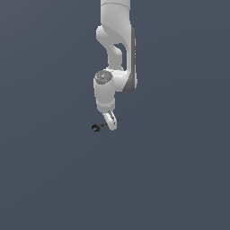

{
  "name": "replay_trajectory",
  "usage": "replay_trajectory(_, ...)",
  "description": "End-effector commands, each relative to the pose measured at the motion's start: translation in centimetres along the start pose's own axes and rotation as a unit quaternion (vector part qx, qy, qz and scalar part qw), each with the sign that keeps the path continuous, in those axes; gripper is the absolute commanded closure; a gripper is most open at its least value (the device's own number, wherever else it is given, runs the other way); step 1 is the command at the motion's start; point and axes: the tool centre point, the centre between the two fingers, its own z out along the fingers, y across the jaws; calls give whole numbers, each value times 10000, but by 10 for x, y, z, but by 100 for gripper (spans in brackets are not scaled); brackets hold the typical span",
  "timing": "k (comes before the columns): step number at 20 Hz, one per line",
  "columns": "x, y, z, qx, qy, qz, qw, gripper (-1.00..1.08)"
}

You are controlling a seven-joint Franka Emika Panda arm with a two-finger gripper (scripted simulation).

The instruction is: Pick up the object and move it to a goal position.

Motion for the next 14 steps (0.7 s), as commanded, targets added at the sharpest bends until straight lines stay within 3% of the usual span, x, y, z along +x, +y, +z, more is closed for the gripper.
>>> replay_trajectory(1, 0, 3, 3, 1, 9, 169, 9999, -92)
replay_trajectory(14, -1, 6, 15, -1, 14, 297, 9996, -92)
